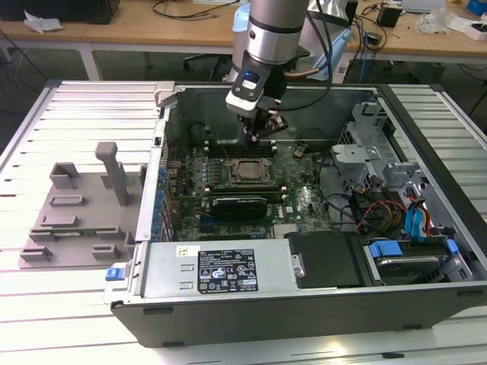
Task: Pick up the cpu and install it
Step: 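Install the first cpu locking lever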
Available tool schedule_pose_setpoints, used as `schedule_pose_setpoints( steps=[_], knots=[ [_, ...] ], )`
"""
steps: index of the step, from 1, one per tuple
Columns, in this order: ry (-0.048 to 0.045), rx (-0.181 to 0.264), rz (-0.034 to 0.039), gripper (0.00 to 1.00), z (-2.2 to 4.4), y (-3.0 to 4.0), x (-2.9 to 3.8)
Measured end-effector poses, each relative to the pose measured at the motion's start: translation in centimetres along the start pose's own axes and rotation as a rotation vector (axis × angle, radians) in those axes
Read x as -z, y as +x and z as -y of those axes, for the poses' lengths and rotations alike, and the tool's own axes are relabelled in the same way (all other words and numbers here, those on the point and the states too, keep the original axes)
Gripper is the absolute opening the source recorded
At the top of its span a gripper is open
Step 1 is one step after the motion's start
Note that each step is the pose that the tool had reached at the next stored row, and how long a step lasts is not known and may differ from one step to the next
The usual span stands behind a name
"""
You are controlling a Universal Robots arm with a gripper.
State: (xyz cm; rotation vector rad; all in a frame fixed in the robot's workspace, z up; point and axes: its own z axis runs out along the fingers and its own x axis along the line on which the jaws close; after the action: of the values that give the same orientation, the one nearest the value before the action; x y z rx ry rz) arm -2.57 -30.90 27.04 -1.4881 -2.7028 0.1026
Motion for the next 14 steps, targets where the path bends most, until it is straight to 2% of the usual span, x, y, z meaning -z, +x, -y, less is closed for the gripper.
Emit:
schedule_pose_setpoints(
  steps=[14],
  knots=[
    [0.0026, 0.162, 0.0137, 0.11, 0.00, 0.00, 0.00]
  ],
)
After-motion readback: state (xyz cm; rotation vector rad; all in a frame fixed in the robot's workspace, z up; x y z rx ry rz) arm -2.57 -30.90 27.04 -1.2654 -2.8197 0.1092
